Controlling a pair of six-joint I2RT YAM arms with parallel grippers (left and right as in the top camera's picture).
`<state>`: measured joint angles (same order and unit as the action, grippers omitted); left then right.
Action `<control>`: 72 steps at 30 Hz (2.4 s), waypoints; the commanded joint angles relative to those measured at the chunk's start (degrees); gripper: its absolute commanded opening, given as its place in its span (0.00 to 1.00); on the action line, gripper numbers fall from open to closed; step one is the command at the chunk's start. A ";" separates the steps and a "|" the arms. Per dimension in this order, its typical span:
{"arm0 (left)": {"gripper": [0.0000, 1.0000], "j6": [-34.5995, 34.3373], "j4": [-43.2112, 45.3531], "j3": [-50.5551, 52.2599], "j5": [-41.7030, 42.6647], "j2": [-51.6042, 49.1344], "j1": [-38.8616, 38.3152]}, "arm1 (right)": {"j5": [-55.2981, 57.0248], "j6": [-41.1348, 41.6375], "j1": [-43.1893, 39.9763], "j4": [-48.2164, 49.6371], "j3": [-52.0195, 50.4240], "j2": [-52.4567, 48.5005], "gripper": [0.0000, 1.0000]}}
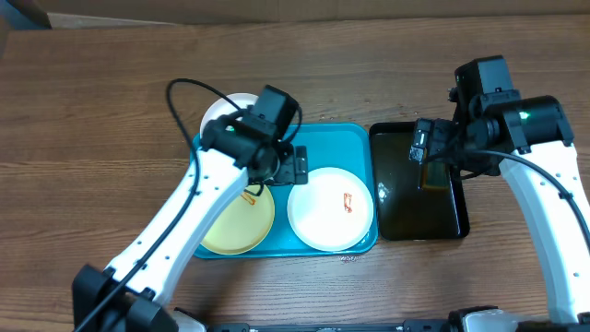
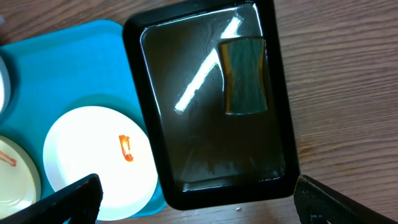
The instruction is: Clean dirty plates on tray and stack at the side
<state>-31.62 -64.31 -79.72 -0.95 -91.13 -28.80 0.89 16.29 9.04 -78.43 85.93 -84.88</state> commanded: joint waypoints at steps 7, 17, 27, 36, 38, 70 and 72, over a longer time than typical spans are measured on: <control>1.00 -1.84 2.43 0.92 0.83 -8.00 -5.55 | 0.57 0.46 -0.07 6.51 -6.95 -1.53 1.00; 1.00 -1.84 6.34 0.92 1.03 -15.08 -6.12 | 2.49 1.77 -0.07 23.91 -20.13 -1.97 1.00; 1.00 -1.81 9.38 0.92 1.03 -16.11 -6.12 | 5.25 1.73 -0.07 40.37 -32.48 -2.05 1.00; 1.00 -1.60 10.43 0.94 1.01 -16.13 -6.16 | 7.69 1.73 -0.07 43.19 -33.48 -2.05 1.00; 1.00 -1.60 10.47 0.94 0.98 -16.13 -6.16 | 7.67 1.73 -0.07 43.25 -33.48 -2.05 1.00; 1.00 -1.81 0.20 -2.99 -20.59 33.38 -0.04 | 1.99 1.73 -0.07 14.88 -2.23 14.19 1.00; 1.00 -1.81 -0.87 -2.99 -20.57 34.49 -0.04 | 1.99 1.73 -0.07 14.86 -2.23 13.86 1.00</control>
<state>-32.75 -64.60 -83.02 -19.18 -57.25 -29.12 3.16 17.96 9.04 -63.70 82.41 -70.67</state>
